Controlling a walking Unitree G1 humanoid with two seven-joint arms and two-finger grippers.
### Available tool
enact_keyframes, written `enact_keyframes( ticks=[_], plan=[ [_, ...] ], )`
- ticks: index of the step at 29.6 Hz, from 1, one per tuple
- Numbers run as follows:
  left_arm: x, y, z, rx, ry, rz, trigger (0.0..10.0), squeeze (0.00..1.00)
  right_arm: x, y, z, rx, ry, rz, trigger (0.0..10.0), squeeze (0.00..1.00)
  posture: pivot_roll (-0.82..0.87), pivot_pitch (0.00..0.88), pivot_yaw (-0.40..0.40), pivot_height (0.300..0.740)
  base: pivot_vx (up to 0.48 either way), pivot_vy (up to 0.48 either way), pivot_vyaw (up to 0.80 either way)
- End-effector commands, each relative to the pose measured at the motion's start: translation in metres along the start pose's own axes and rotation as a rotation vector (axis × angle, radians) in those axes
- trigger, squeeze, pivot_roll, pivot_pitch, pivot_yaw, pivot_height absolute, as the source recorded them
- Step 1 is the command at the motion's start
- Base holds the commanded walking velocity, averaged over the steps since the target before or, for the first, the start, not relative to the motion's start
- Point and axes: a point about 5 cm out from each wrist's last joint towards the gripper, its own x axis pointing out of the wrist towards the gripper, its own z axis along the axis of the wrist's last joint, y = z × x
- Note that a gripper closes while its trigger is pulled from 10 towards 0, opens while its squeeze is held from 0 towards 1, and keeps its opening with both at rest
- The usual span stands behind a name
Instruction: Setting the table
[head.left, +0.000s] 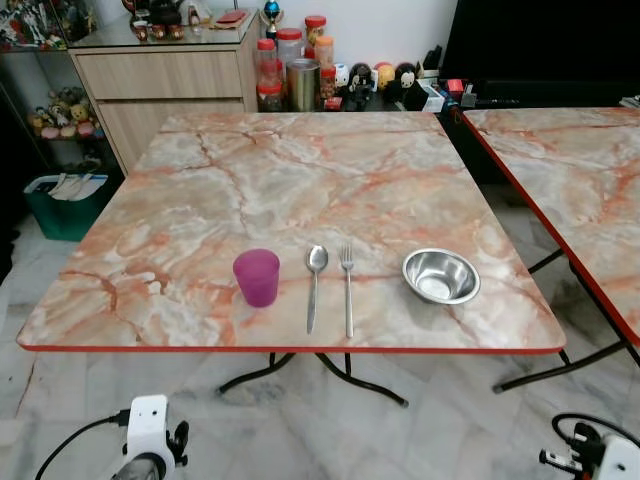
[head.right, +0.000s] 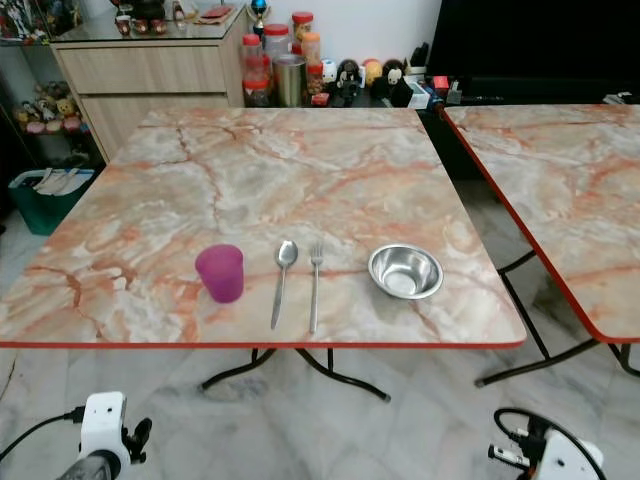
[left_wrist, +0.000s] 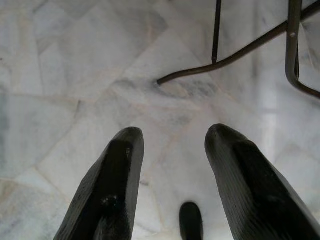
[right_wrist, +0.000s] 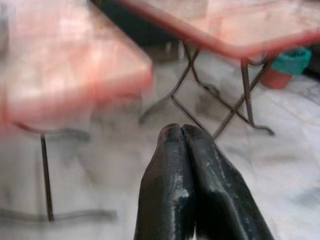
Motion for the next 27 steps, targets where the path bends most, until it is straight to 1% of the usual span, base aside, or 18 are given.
enact_keyframes(
  ticks=[1,2,3,4,5,6,8,10,13,16,20,21,22,27],
  plan=[
    [0.001,-0.005,-0.002,0.011,0.017,-0.011,10.0,0.0,0.029,0.029,0.086,0.034,-0.272,0.095,10.0,0.0,-0.07,0.081,-0.006,0.74,0.0,0.0,0.0],
    [0.001,-0.005,-0.002,0.008,0.016,-0.008,10.0,0.0,0.036,0.041,0.106,0.038,-0.329,0.142,10.0,1.0,-0.06,0.081,-0.01,0.74,0.0,0.0,0.0],
    [0.001,-0.005,-0.002,0.008,0.016,-0.008,10.0,0.0,0.036,0.041,0.106,0.038,-0.329,0.142,10.0,1.0,-0.06,0.081,-0.01,0.74,0.0,0.0,0.0],
    [0.001,-0.004,-0.001,0.002,0.011,-0.006,10.0,0.0,0.039,0.051,0.116,0.051,-0.347,0.185,10.0,1.0,-0.06,0.08,-0.011,0.74,0.0,0.0,0.0],
    [0.001,-0.004,-0.001,0.002,0.011,-0.006,10.0,0.0,0.039,0.051,0.116,0.051,-0.347,0.185,10.0,1.0,-0.06,0.08,-0.011,0.74,0.0,0.0,0.0],
    [0.001,-0.004,-0.001,0.0,0.01,-0.004,10.0,0.0,0.042,0.058,0.121,0.053,-0.359,0.213,10.0,1.0,-0.06,0.08,-0.011,0.74,0.0,0.0,0.0],
    [0.001,-0.004,-0.001,0.001,0.011,-0.003,10.0,0.0,0.044,0.061,0.123,0.058,-0.355,0.221,10.0,1.0,-0.06,0.081,-0.009,0.74,0.0,0.0,0.0],
    [0.001,-0.004,-0.001,-0.001,0.01,-0.004,10.0,0.0,0.046,0.066,0.126,0.103,-0.334,0.222,10.0,1.0,-0.06,0.078,-0.009,0.74,0.0,0.0,0.0],
    [0.001,-0.005,-0.002,0.0,0.011,-0.005,10.0,0.0,0.049,0.07,0.13,0.096,-0.315,0.229,10.0,1.0,-0.05,0.077,-0.008,0.74,0.0,0.0,0.0],
    [0.001,-0.005,-0.002,0.001,0.012,-0.006,10.0,0.0,0.053,0.071,0.129,0.085,-0.285,0.212,10.0,1.0,-0.05,0.076,-0.009,0.74,0.0,0.0,0.0],
    [0.0,-0.004,-0.002,-0.002,0.013,-0.007,10.0,0.0,0.06,0.069,0.121,0.06,-0.219,0.182,10.0,1.0,-0.04,0.075,-0.006,0.74,0.0,0.0,0.0],
    [0.001,-0.005,-0.002,0.001,0.015,-0.009,10.0,0.0,0.061,0.069,0.121,0.057,-0.218,0.181,10.0,0.08,-0.04,0.075,-0.006,0.74,0.0,0.0,0.0],
    [0.001,-0.005,-0.001,0.005,0.014,-0.011,10.0,0.0,0.064,0.069,0.121,0.067,-0.214,0.178,10.0,0.0,-0.03,0.074,-0.006,0.74,0.0,0.0,0.0],
    [0.001,-0.005,0.0,0.002,0.01,-0.013,10.0,0.0,0.069,0.068,0.122,0.052,-0.19,0.157,10.0,0.0,-0.03,0.069,-0.008,0.74,0.0,0.0,0.0]
  ],
)
